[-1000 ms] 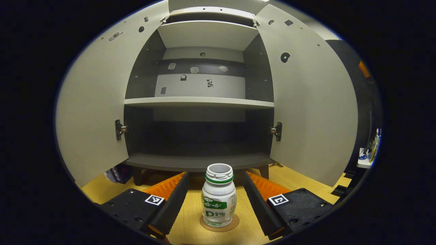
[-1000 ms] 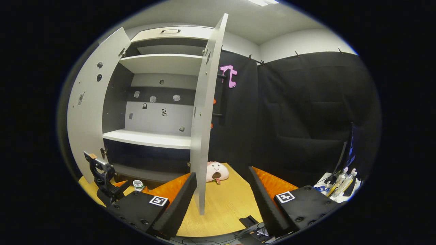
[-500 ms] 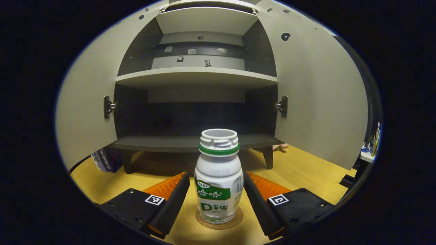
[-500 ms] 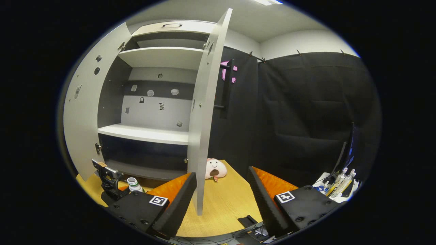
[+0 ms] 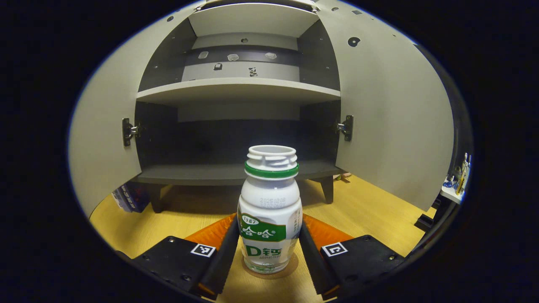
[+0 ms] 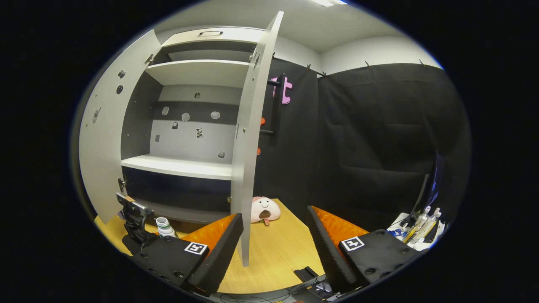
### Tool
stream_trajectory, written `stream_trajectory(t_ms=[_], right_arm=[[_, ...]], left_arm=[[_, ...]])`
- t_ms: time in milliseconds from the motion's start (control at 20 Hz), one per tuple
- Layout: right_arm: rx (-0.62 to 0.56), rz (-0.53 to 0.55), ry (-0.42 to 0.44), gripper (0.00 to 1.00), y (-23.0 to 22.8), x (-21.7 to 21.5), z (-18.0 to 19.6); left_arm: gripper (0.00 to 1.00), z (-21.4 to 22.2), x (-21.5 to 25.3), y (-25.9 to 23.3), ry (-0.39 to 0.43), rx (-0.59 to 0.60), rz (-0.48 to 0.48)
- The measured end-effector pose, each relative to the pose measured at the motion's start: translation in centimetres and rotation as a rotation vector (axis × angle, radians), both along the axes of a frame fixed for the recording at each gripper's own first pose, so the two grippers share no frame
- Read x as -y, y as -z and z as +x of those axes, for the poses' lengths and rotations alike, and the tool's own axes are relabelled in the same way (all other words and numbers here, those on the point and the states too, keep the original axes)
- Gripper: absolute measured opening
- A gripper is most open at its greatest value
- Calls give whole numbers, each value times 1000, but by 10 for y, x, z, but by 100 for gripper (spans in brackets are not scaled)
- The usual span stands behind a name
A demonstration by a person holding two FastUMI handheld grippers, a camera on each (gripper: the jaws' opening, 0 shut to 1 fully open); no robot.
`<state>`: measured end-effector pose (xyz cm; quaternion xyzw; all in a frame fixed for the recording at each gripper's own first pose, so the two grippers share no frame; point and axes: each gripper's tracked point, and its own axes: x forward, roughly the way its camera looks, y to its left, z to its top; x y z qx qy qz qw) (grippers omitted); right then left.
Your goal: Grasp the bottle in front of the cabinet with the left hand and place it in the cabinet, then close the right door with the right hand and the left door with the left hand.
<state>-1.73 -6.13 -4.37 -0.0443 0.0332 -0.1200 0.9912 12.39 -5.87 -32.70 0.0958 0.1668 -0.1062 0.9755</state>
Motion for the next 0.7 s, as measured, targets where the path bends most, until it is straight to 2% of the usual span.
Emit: stream_trajectory(t_ms=[200,600,700], right_arm=[[2,11,-20,99,4,-1,-3],[27,27,-56,99,0,0,-15],[26,27,-59,99,1,2,-19]], left_arm=[[78,-3,0,-43,18,12,4],[77,-14,-17,-124,-20,-5,-23],[77,-11,-19,-148,-35,-13,-68]])
